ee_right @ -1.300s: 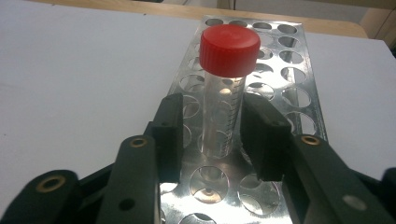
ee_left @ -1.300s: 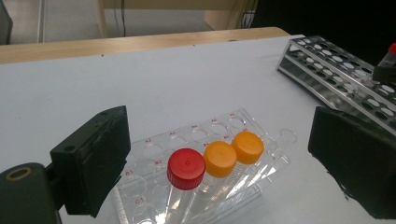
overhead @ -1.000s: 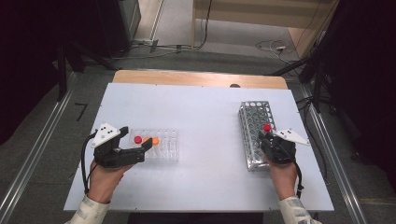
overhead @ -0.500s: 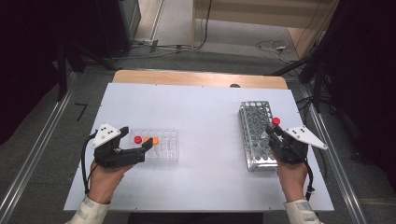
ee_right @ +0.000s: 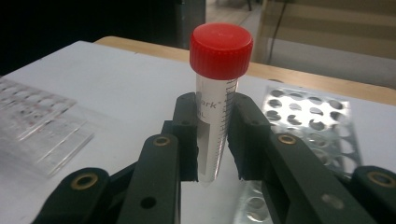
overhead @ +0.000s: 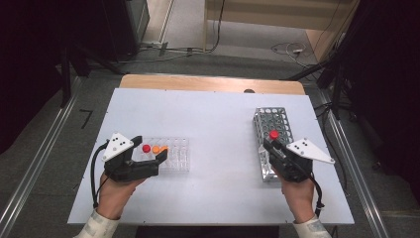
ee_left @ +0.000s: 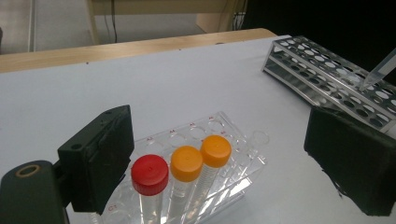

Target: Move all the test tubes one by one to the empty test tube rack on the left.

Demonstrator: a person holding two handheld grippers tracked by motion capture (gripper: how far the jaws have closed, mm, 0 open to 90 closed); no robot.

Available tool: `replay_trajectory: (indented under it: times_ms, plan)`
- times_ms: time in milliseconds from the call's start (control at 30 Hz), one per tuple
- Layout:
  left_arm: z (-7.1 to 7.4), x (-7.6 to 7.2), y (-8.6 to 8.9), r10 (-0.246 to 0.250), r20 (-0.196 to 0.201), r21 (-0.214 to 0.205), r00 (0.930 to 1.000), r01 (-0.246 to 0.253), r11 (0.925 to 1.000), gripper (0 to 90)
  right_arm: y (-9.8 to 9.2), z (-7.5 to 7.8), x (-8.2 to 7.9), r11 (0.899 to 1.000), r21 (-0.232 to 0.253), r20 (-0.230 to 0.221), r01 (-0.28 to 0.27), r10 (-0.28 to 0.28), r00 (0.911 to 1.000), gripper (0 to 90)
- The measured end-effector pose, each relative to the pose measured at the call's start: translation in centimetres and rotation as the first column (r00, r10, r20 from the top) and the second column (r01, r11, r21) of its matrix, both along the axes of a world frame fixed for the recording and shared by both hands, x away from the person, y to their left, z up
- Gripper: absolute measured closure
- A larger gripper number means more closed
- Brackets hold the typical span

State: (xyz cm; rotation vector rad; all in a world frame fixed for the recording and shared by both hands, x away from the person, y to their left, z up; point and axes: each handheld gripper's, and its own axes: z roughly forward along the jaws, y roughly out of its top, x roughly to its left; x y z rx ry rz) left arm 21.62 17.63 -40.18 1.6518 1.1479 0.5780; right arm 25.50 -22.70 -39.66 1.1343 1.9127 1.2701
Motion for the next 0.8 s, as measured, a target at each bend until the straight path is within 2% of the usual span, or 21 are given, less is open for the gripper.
replay_trajectory:
  times_ms: [167,333,567,800]
  plan:
    - [0.0,-0.2,-0.7,-0.026,0.0,0.008,0.9997,0.026,0.9996,8.9,1.9,-0.8,-0.4,0.997,-0.014,-0.024,-0.072,0.072,0.9971,71.2]
    - [-0.1,-0.5,-2.2,-0.078,-0.005,0.035,0.997,0.078,0.9963,8.9,3.8,-1.5,-0.9,0.989,-0.017,-0.055,-0.148,0.147,0.9876,71.2]
    - [-0.1,-1.2,-4.1,-0.139,0.003,0.042,0.9903,0.138,0.9895,11.7,7.0,-3.1,-1.6,0.966,-0.021,-0.096,-0.259,0.256,0.9619,71.1]
    - [-0.1,-2.0,-5.6,-0.192,0.019,0.043,0.9813,0.191,0.9807,15.8,9.8,-4.1,-2.2,0.941,-0.037,-0.12,-0.336,0.33,0.9365,71.2]
